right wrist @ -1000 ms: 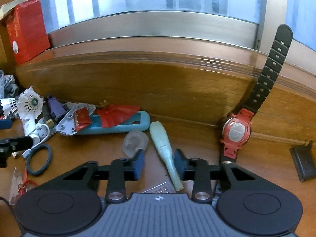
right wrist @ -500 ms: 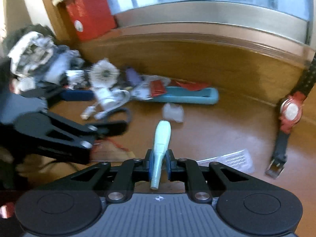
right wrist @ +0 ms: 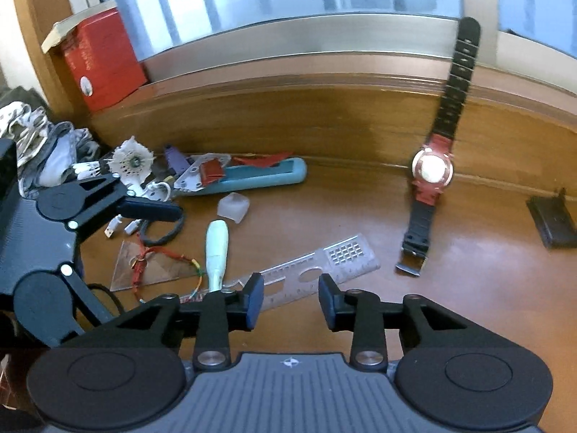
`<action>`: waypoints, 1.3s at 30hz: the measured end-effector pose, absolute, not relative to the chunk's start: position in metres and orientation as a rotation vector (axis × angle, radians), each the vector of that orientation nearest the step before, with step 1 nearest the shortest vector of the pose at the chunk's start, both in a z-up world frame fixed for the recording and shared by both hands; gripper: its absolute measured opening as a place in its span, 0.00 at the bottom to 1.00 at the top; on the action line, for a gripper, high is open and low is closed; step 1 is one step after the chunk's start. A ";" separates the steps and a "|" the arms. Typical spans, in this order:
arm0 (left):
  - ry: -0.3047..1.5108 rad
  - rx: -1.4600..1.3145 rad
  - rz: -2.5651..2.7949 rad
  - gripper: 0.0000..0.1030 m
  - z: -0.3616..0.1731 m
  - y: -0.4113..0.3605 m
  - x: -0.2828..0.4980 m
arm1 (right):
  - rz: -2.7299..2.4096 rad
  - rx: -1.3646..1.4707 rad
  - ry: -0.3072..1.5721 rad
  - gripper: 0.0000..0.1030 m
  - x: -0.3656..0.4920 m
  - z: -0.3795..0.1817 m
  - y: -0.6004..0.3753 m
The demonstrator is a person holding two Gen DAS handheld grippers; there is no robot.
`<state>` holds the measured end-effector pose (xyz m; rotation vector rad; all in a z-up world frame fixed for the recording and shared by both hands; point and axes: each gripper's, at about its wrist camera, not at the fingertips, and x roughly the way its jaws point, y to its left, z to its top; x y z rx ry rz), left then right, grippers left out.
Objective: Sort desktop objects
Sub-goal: 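Grasp the pale green handle with the left gripper while the right moves to the black stand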
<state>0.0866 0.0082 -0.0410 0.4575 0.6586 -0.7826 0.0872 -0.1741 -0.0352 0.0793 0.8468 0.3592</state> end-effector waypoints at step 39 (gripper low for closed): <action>0.740 0.236 -0.578 1.00 -0.051 -0.025 0.112 | 0.173 0.134 0.796 0.51 0.086 -0.045 -0.200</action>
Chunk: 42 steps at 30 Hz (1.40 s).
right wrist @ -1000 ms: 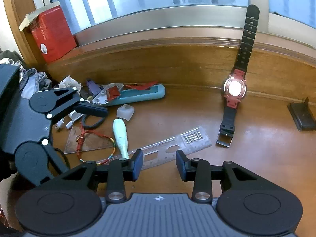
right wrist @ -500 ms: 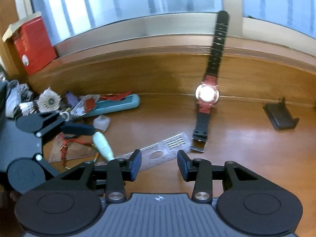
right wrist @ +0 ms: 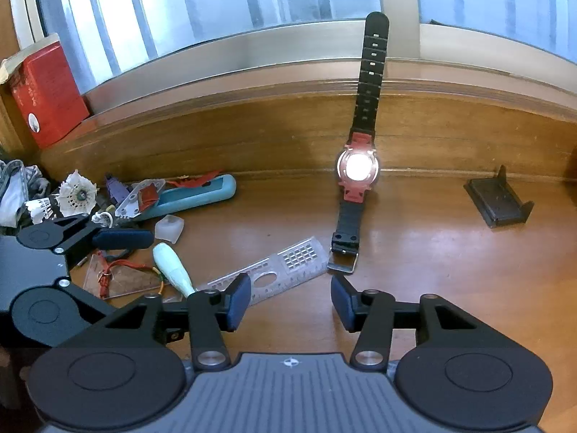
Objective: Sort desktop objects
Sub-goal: 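Grasp the pale green handle with the left gripper while the right moves to the black stand, then grasp the black phone stand with the right gripper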
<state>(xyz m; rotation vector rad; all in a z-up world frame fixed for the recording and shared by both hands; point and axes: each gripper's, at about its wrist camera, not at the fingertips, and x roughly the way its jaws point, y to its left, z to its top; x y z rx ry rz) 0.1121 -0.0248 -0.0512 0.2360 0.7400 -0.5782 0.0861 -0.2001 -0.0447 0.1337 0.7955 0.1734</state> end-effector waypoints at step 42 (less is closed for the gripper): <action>0.715 0.175 -0.595 0.95 -0.041 -0.028 0.100 | -0.210 -0.015 0.629 0.85 0.147 -0.065 -0.322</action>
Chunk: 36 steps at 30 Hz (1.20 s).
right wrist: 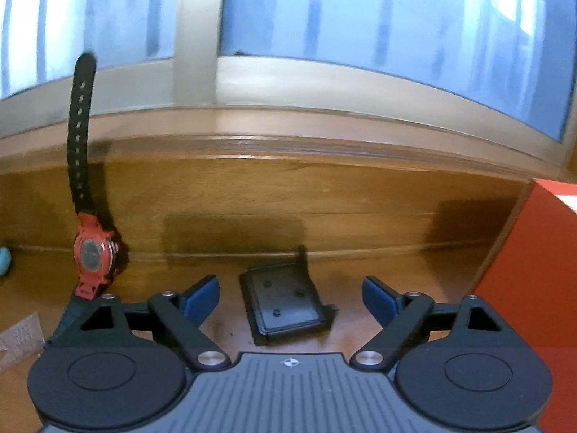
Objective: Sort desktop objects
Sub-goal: 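Grasp the black phone stand with the right gripper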
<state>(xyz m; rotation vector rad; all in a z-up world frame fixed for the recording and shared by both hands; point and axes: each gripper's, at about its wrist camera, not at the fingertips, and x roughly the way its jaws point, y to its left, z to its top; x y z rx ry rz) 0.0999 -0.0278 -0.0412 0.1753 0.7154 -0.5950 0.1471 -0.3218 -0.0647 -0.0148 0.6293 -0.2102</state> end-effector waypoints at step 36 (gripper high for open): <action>0.685 0.116 -0.493 0.95 -0.014 -0.018 0.068 | 0.010 0.184 0.673 0.46 0.046 -0.011 -0.249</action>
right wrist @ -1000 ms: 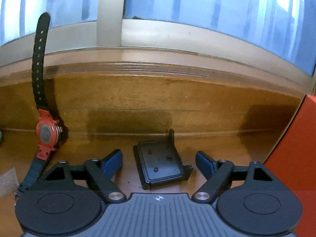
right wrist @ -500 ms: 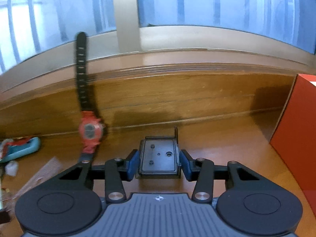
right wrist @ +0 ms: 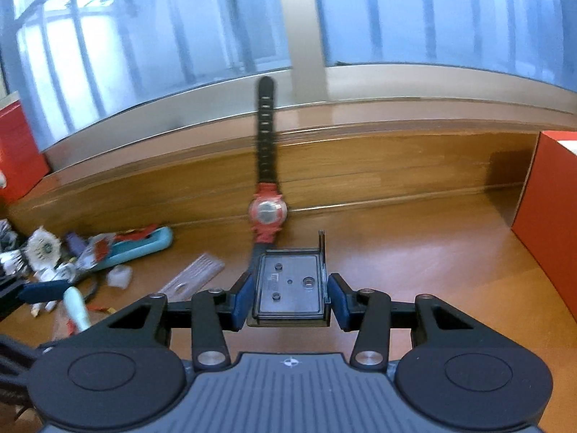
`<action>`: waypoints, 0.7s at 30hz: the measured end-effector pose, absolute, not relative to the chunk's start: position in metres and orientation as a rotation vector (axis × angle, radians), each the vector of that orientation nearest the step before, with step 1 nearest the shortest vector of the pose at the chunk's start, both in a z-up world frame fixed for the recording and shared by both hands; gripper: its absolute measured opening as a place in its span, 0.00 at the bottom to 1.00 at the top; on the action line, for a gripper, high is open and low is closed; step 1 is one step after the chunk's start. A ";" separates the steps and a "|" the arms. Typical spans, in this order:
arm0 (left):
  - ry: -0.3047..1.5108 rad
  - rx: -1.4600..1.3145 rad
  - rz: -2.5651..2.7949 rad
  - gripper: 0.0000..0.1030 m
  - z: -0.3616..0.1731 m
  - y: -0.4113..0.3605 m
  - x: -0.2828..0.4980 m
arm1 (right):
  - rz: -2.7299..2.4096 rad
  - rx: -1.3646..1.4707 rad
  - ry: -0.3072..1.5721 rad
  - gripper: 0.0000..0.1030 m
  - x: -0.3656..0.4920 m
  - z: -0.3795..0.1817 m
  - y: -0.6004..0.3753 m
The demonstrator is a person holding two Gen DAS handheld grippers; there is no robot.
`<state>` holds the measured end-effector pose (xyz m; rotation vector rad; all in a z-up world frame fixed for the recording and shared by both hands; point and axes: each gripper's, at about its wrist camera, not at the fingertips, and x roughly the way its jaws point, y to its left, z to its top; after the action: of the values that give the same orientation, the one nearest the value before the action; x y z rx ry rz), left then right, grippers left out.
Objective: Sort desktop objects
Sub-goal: 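Grasp the black phone stand with the right gripper, then carry the green handle and black stand with both tools to the box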
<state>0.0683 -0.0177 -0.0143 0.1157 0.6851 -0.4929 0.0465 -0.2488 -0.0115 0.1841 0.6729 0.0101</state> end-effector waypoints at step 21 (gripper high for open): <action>0.714 0.081 -0.282 0.95 -0.002 -0.017 0.019 | 0.105 0.169 0.649 0.46 -0.040 0.016 -0.237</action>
<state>0.0188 -0.0167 -0.0017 0.0815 0.7136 -0.2820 -0.0405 -0.2375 0.0155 0.1695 0.6493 0.1051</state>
